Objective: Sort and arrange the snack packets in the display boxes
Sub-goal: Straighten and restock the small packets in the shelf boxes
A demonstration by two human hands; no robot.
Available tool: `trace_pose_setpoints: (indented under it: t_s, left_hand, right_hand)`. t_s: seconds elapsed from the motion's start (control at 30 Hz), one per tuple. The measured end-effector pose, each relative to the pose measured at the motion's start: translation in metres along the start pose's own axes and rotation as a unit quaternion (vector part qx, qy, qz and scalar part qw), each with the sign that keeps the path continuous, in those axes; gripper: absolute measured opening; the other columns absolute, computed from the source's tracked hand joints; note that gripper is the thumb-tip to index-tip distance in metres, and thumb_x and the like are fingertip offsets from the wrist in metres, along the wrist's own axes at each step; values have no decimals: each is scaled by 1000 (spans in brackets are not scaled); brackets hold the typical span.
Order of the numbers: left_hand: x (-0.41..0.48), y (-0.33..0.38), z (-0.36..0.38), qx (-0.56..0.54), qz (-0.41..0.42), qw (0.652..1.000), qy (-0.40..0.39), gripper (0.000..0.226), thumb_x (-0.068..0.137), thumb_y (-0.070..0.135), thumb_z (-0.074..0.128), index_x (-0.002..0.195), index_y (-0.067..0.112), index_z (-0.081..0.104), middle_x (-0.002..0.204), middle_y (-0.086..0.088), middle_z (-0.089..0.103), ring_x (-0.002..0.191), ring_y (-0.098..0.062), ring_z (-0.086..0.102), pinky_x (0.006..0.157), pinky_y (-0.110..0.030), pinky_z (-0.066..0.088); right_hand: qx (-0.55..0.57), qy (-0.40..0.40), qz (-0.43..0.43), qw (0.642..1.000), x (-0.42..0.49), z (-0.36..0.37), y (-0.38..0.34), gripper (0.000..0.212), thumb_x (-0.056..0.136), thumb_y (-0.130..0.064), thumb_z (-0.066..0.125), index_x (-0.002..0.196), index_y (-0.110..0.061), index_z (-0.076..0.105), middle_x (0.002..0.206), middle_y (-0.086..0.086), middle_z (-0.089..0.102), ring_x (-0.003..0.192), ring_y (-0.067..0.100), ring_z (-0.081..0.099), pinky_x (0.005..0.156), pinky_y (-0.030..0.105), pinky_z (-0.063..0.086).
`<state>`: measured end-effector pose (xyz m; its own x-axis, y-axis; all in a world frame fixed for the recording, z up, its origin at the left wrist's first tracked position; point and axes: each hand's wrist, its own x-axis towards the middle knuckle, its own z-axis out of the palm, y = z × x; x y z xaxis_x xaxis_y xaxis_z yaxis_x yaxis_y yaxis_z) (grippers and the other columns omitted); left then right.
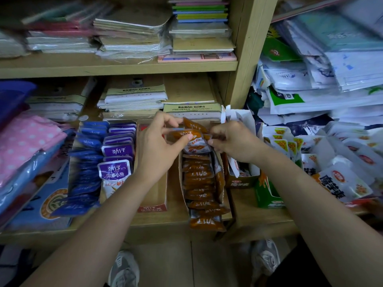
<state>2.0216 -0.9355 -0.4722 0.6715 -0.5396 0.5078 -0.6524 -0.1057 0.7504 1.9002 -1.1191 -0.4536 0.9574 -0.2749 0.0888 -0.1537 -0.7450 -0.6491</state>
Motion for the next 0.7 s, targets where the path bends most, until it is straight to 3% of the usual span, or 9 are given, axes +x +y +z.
trace_pose_setpoints:
  t_s: [0.07,0.13,0.2,0.33,0.43,0.53,0.6,0.7]
  left_hand:
    - [2,6,0,-17,-2,1000,-9,47,80,24,84,116,22,53,115,11,69,103,0,68,73,-30,62]
    - [6,8,-2,-6,20,1000,-19,64,81,20,84,136,24,51,125,9,62,105,-1,65,74,-19,59]
    - [10,6,-4,11,50,998,-38,63,84,20,81,141,27,55,134,8,55,108,0,61,76,-15,57]
    - [13,-3,-5,20,64,997,-35,22,86,26,79,107,21,75,108,9,65,100,-6,65,72,-31,61]
    - [9,-1,1,56,89,994,-17,9,84,22,81,89,16,76,91,11,65,85,-4,66,67,-23,59]
    - [7,5,6,85,109,990,-13,11,79,19,86,79,17,76,80,11,66,71,-1,63,63,-13,51]
    - [6,8,7,97,100,990,-16,12,76,22,88,77,18,77,74,12,68,66,-1,63,60,-10,48]
    - [6,12,6,94,75,992,-35,10,78,28,87,79,21,79,71,16,68,67,-2,66,60,-15,51]
  right_hand:
    - [-16,-2,3,1000,-2,0,0,11,96,-9,64,95,-5,75,81,8,71,80,19,68,78,43,58]
    - [4,20,-3,1000,-3,1,-1,12,96,-6,63,93,-4,75,78,7,71,76,14,68,74,36,58]
    - [37,53,0,998,-2,3,-1,14,96,-4,62,90,-2,74,80,9,73,77,13,70,76,37,59]
    - [15,62,-3,998,0,9,0,14,95,-6,64,99,-8,77,89,6,76,85,14,70,84,41,59]
    - [4,76,-5,997,-3,11,-4,35,91,-1,65,122,-16,72,107,-1,75,94,9,70,88,28,58]
    - [29,98,-7,995,-7,9,-8,38,87,-5,73,122,-17,70,104,-7,73,87,0,67,78,13,54]
    - [16,111,-19,994,-7,11,-9,27,86,-15,78,112,-19,75,92,-15,70,85,-1,66,77,18,55]
    - [-6,136,-40,990,-3,13,-9,11,89,-14,75,99,-17,78,87,-11,73,86,5,68,85,33,58]
